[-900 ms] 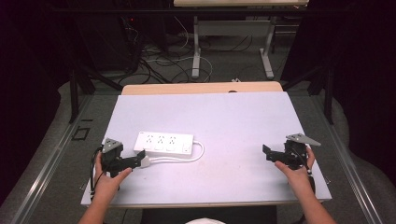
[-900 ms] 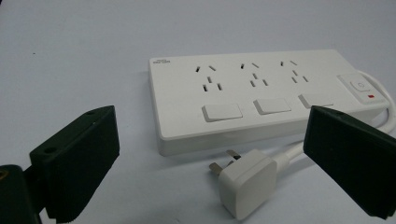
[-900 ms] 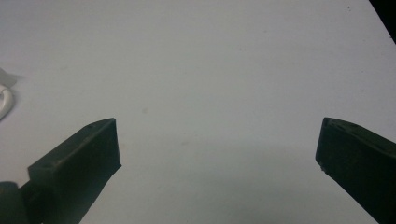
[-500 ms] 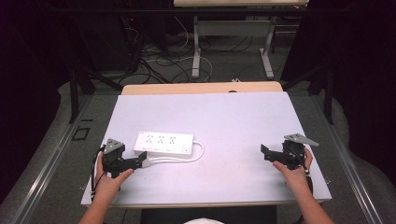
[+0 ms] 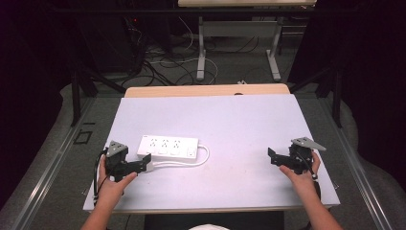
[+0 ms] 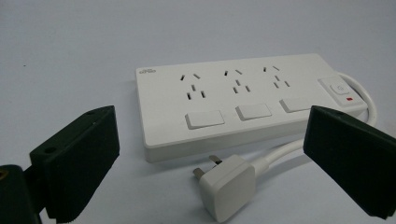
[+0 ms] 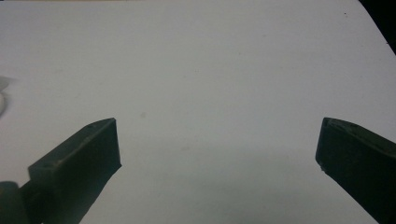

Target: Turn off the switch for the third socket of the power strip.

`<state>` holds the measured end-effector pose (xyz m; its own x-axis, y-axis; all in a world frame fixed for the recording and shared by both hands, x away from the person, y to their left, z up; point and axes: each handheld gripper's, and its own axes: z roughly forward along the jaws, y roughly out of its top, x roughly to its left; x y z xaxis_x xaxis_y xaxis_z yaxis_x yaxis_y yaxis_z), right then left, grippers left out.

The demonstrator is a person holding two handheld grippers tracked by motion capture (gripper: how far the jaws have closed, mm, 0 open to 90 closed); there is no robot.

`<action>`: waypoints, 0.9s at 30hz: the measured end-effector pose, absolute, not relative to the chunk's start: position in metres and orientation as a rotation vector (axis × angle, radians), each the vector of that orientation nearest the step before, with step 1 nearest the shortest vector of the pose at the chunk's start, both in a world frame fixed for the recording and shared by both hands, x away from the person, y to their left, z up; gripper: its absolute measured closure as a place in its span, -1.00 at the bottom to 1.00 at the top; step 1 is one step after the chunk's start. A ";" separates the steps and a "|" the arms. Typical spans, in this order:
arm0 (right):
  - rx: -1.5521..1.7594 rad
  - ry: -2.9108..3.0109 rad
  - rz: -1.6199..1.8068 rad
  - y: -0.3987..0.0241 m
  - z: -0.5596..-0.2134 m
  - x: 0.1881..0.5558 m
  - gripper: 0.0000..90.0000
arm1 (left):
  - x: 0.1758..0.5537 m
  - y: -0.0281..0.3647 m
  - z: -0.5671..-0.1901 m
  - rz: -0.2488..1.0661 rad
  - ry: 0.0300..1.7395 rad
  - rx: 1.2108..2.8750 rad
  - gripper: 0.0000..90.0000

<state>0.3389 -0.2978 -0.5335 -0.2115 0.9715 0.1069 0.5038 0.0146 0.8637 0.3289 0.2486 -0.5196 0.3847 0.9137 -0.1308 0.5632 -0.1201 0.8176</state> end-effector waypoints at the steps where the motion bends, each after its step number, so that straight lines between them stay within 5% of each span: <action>1: 1.510 1.756 1.130 -0.298 -0.534 0.339 -1.00 | 0.329 0.248 -0.519 0.526 1.287 1.801 -0.92; 27: 1.490 1.779 1.123 -0.294 -0.536 0.339 -1.00 | 0.340 0.247 -0.503 0.523 1.309 1.818 -0.92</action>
